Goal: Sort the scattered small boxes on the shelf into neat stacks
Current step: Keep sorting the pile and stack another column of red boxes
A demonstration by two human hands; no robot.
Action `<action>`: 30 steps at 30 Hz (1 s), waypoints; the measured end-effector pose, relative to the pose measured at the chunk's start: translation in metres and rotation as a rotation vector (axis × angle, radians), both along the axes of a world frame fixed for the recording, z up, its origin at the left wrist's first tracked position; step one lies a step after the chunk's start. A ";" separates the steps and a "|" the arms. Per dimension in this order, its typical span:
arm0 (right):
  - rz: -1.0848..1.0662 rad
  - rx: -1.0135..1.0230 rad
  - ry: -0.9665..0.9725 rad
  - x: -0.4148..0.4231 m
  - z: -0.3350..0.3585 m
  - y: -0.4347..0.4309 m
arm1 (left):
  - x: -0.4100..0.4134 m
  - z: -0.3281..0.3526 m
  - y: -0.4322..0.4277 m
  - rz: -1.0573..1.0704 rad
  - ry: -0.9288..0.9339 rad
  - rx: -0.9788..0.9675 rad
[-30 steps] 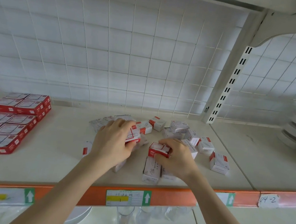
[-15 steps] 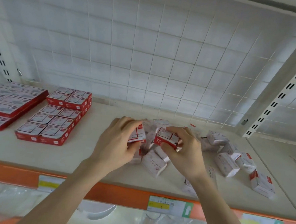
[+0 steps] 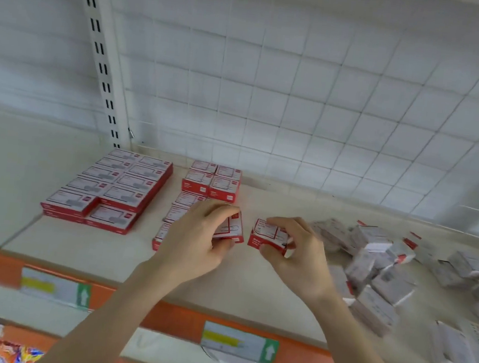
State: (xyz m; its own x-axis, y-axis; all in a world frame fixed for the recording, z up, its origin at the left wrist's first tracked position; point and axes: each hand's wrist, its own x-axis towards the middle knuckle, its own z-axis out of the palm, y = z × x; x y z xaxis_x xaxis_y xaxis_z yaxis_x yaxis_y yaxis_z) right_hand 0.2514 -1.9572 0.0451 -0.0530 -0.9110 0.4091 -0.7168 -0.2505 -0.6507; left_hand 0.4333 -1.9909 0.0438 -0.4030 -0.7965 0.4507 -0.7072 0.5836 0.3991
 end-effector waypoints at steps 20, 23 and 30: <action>-0.206 0.071 -0.008 0.076 -0.012 -0.035 | 0.061 0.002 -0.085 -0.127 -0.123 0.205; -0.206 0.076 -0.011 0.078 -0.013 -0.035 | 0.061 -0.001 -0.085 -0.150 -0.133 0.190; -0.187 0.077 0.004 0.085 -0.012 -0.040 | 0.063 -0.003 -0.088 -0.155 -0.140 0.165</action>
State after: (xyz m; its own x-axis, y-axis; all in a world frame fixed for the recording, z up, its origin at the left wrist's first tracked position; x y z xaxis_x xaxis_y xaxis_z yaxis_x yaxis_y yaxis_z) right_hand 0.3361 -1.9975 0.0328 -0.2227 -0.9141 0.3389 -0.7486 -0.0623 -0.6600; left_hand 0.4962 -2.0788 0.0409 -0.5755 -0.7784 0.2510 -0.6693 0.6246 0.4023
